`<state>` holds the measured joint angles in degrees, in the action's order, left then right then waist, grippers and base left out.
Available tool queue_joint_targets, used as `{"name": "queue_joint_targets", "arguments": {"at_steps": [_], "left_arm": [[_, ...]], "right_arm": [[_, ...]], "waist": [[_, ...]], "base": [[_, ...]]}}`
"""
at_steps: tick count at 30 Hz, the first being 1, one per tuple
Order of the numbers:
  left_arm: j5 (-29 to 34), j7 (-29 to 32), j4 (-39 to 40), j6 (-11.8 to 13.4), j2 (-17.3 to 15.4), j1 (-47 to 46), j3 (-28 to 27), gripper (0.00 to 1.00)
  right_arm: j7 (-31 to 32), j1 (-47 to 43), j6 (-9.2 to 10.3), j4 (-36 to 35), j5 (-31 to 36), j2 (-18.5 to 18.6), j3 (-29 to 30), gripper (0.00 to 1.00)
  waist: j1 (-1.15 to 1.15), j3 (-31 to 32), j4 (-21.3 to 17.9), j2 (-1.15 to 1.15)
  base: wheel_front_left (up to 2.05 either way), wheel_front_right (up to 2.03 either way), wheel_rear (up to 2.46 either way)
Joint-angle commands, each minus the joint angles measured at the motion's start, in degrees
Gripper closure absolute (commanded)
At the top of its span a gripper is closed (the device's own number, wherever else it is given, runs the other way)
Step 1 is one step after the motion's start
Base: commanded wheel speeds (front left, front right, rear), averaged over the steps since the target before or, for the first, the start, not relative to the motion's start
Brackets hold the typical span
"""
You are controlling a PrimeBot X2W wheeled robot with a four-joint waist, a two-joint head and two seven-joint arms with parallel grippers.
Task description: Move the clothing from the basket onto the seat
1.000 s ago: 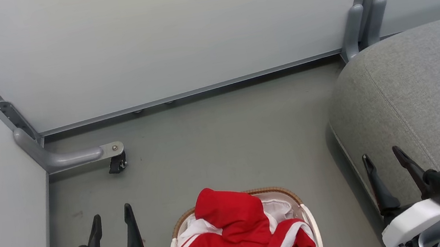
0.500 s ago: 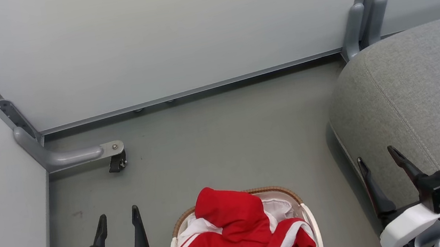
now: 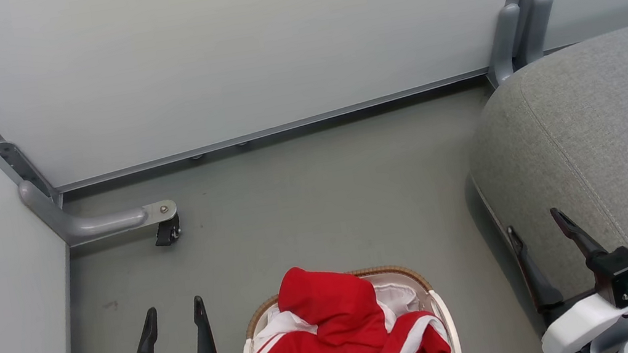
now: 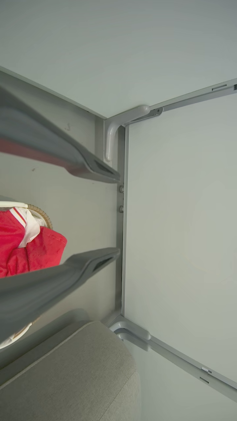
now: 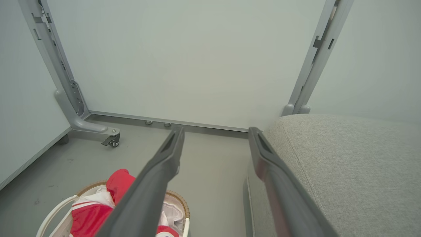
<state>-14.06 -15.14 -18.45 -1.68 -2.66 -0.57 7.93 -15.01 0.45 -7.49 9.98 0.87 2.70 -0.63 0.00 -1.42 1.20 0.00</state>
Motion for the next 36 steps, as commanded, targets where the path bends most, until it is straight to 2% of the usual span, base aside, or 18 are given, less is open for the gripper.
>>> {"name": "queue_joint_targets", "arguments": {"at_steps": [1, 17, 24, 30, 36], "left_arm": [[-0.1, 0.0, 0.0, -0.1, -0.4, 0.4, 0.1, 0.0], [-0.5, 0.0, -0.2, 0.0, -0.4, 0.4, 0.5, 0.0], [-0.6, 0.0, -0.4, -0.7, -0.4, -1.3, 2.8, 0.0], [0.3, 0.0, -1.0, -1.5, -0.4, -4.5, 6.4, 0.0], [1.3, 0.0, -2.0, -2.3, -0.4, -11.3, 10.3, 0.0]], "right_arm": [[-0.3, -0.9, 0.0, 0.0, -0.5, 0.3, 0.2, 0.0], [-0.3, -0.8, 0.0, -0.4, -0.6, 0.3, -0.1, 0.0], [-0.3, 0.1, 0.0, -0.8, -0.6, 0.3, -0.1, 0.0], [-0.3, 2.4, 0.0, -1.6, -0.5, 0.3, -0.1, 0.0], [-0.2, 6.5, 0.01, -2.9, -0.4, 0.3, -0.6, 0.0]], "waist": [[0.0, 0.0, 0.0, 0.0], [0.0, 0.1, -0.1, 0.0], [0.0, -1.1, -0.5, 0.0], [0.0, -5.4, -1.5, 0.0], [0.0, -13.3, -3.8, 0.0]], "base": [[0.0, 0.0, 0.0], [0.0, 0.0, 0.0], [0.0, 0.0, 0.0], [0.0, 0.0, 0.0], [0.0, 0.0, 0.0]]}}
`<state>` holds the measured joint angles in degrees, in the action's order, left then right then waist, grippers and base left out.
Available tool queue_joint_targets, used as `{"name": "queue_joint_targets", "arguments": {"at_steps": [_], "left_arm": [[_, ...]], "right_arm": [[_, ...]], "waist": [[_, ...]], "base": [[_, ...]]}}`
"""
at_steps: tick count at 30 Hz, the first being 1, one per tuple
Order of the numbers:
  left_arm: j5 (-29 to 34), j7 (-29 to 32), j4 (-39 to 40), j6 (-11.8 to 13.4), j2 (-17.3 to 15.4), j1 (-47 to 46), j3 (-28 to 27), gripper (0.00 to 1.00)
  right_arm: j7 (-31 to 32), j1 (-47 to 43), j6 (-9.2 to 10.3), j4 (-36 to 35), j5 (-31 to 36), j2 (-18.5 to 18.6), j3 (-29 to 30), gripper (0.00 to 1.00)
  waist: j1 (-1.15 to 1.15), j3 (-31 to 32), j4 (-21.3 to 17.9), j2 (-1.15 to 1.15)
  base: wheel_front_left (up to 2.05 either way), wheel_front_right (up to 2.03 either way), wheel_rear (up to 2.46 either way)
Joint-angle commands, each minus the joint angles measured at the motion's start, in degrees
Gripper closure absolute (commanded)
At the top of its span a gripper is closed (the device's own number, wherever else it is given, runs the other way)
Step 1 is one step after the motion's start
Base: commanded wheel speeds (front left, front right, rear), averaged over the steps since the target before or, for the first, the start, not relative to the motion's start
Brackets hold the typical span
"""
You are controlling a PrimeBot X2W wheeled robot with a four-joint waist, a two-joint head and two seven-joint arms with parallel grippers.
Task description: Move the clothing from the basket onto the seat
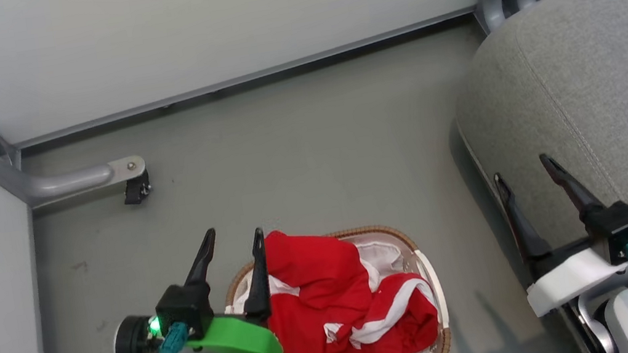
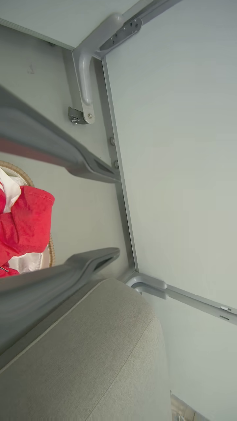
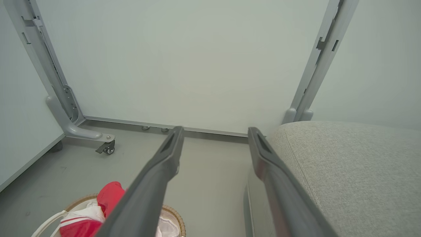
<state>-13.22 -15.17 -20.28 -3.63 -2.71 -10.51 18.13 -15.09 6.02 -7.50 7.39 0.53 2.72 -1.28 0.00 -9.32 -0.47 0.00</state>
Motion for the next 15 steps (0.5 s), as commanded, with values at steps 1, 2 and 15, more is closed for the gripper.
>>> {"name": "queue_joint_targets", "arguments": {"at_steps": [1, 2, 15], "left_arm": [[0.7, 0.0, -0.6, -0.3, -0.3, -2.7, 0.7, 0.0], [1.1, 0.0, -1.4, -0.5, -0.3, -4.5, 1.5, 0.0], [11.0, 0.0, -22.5, -2.2, -0.9, -20.4, 9.9, 0.0]], "right_arm": [[-0.1, 1.7, 0.03, -0.5, -0.2, 0.3, -0.2, 0.0], [-0.1, 2.8, 0.03, -0.7, -0.4, 0.3, -0.3, 0.0], [-0.1, 11.8, 0.03, -2.1, -1.8, 0.2, -2.8, 0.0]], "waist": [[0.0, -7.1, -2.6, 0.0], [0.0, -8.9, -3.2, 0.0], [0.0, -24.8, -10.8, 0.0]], "base": [[0.0, 0.0, 0.0], [0.0, 0.0, 0.0], [0.0, 0.0, 0.0]]}}
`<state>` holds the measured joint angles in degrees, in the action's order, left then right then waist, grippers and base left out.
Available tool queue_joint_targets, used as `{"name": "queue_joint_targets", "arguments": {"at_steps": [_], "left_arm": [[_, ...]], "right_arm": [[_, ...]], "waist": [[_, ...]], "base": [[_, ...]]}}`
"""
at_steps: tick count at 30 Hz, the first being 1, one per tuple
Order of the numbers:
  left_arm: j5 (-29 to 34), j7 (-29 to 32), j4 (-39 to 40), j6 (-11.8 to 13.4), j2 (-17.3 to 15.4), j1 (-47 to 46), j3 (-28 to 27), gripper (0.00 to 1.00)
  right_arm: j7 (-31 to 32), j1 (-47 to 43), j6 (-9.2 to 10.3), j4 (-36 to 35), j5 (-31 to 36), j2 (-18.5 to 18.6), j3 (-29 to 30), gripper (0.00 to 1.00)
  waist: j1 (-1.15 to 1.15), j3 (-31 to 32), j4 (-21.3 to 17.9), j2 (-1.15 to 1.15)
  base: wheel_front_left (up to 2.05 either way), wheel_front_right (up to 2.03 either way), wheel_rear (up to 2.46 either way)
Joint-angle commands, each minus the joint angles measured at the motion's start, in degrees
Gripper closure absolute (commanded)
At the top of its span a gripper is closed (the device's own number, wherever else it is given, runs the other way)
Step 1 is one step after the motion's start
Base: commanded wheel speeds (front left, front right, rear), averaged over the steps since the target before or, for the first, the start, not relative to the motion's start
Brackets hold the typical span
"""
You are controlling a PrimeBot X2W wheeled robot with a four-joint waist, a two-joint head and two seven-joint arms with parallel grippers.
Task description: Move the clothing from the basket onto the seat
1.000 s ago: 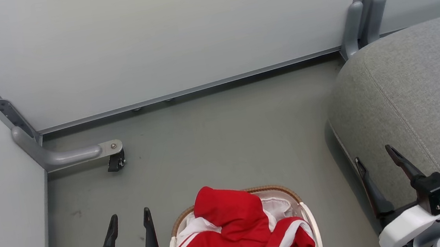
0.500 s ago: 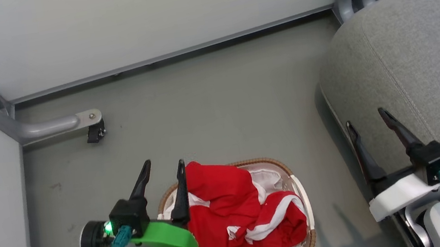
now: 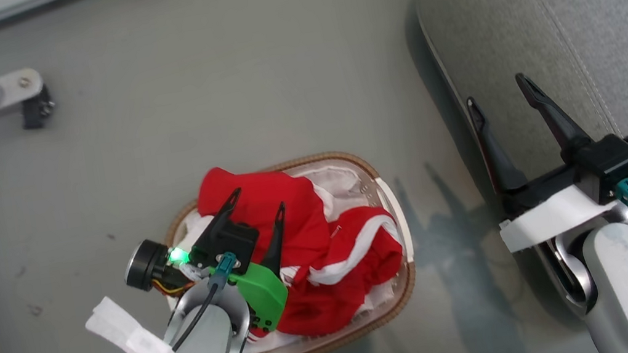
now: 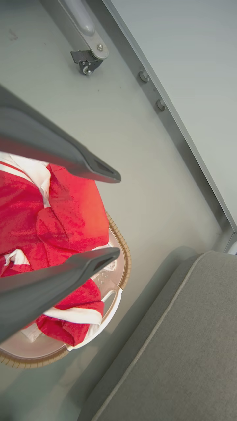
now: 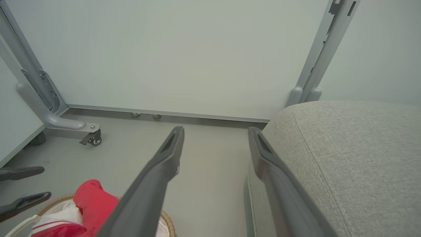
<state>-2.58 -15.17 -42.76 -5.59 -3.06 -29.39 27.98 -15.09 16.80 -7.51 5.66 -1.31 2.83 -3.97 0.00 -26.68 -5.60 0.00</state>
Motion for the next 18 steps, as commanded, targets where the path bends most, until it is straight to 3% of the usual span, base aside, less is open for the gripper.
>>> {"name": "queue_joint_targets", "arguments": {"at_steps": [1, 9, 18], "left_arm": [[0.7, 0.0, -1.0, -0.4, -0.8, -2.1, 0.4, 0.0], [2.7, 0.0, -7.5, -0.7, -3.0, -7.2, 2.3, 0.0], [3.2, 0.0, -15.4, 2.4, -5.2, -12.1, 2.0, 0.0]], "right_arm": [[-0.1, 1.2, 0.04, -0.5, -0.2, 0.1, -0.2, 0.0], [-0.1, 3.2, 0.04, -1.2, -2.9, 0.1, -2.6, 0.0], [-0.1, 4.3, 0.04, -1.7, -5.9, 0.1, -5.4, 0.0]], "waist": [[0.0, -8.3, -6.2, 0.0], [0.0, -14.4, -10.1, 0.0], [0.0, -18.2, -12.9, 0.0]], "base": [[0.0, 0.0, 0.0], [0.0, 0.0, 0.0], [0.0, 0.0, 0.0]]}}
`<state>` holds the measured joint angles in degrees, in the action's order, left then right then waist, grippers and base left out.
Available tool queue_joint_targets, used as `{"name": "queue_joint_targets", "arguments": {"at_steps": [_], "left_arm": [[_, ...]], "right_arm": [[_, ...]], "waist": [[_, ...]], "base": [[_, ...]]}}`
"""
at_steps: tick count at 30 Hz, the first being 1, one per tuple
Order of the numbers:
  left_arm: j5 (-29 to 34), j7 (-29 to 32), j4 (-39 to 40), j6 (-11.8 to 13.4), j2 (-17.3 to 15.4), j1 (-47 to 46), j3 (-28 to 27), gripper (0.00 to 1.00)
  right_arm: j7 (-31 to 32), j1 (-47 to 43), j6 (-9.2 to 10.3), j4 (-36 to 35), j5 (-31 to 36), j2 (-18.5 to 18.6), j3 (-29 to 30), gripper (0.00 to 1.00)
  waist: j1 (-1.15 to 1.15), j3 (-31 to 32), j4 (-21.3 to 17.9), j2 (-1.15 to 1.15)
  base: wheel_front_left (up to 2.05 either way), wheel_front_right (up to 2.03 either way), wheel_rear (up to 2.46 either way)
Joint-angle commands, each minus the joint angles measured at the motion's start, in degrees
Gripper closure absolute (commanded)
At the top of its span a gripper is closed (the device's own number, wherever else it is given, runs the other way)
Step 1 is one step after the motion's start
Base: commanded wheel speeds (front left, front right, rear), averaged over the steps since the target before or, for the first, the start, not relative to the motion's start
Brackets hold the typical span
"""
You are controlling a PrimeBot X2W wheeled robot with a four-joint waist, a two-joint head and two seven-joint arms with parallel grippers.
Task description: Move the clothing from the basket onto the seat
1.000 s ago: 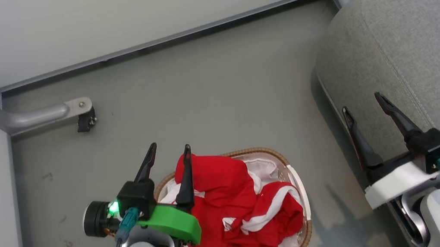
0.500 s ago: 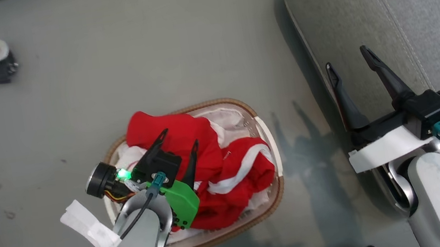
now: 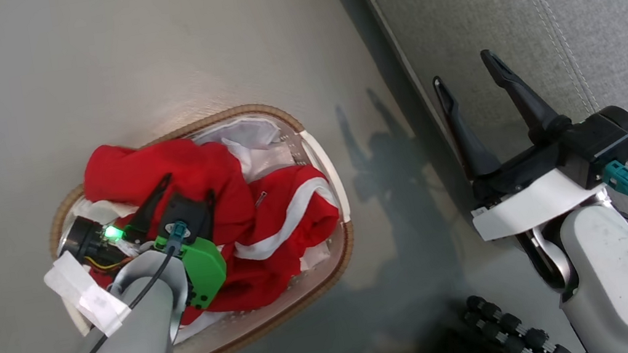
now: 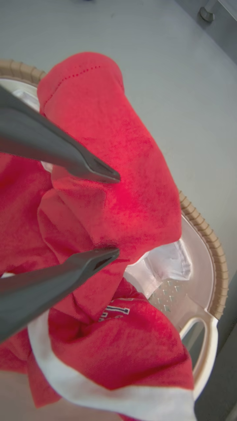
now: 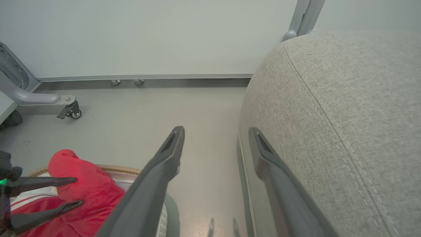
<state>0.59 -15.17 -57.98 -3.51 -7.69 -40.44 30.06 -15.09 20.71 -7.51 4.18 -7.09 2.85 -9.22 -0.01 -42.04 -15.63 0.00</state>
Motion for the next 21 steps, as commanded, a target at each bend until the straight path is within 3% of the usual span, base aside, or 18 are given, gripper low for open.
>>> {"name": "queue_joint_targets", "arguments": {"at_steps": [1, 12, 14, 16, 21], "left_arm": [[0.1, 0.0, -1.2, 0.7, -0.7, -1.6, -0.1, 0.0], [-2.0, 1.9, -11.9, 3.9, 0.7, -6.3, -1.3, 0.0], [-2.4, 1.8, -12.6, 4.1, 1.0, -6.7, -1.4, 0.59], [-2.6, 1.7, -13.2, 3.9, 1.4, -6.9, -1.4, 1.0], [-4.1, 0.7, -13.5, 3.3, 2.2, -6.1, -1.7, 1.0]], "right_arm": [[-0.1, 0.6, 0.04, -0.3, -0.4, 0.1, -0.4, 0.0], [-0.1, 0.9, 0.04, -0.6, -1.9, 0.1, -2.1, 0.0], [-0.1, 1.1, 0.04, -0.5, -2.1, 0.1, -2.2, 0.0], [-0.1, 1.1, 0.04, -0.4, -2.1, 0.1, -2.1, 0.0], [-0.1, 0.8, 0.04, 0.2, -2.2, 0.1, -2.0, 0.0]], "waist": [[0.01, -3.1, -3.1, 0.0], [0.01, -5.0, -4.5, 0.0], [0.01, -5.2, -4.6, 0.0], [0.01, -5.1, -4.6, 0.0], [0.01, -4.3, -3.9, 0.0]], "base": [[0.0, 0.0, 0.0], [0.0, 0.0, 0.0], [0.0, 0.0, 0.0], [0.0, 0.0, 0.0], [0.0, 0.0, 0.0]]}}
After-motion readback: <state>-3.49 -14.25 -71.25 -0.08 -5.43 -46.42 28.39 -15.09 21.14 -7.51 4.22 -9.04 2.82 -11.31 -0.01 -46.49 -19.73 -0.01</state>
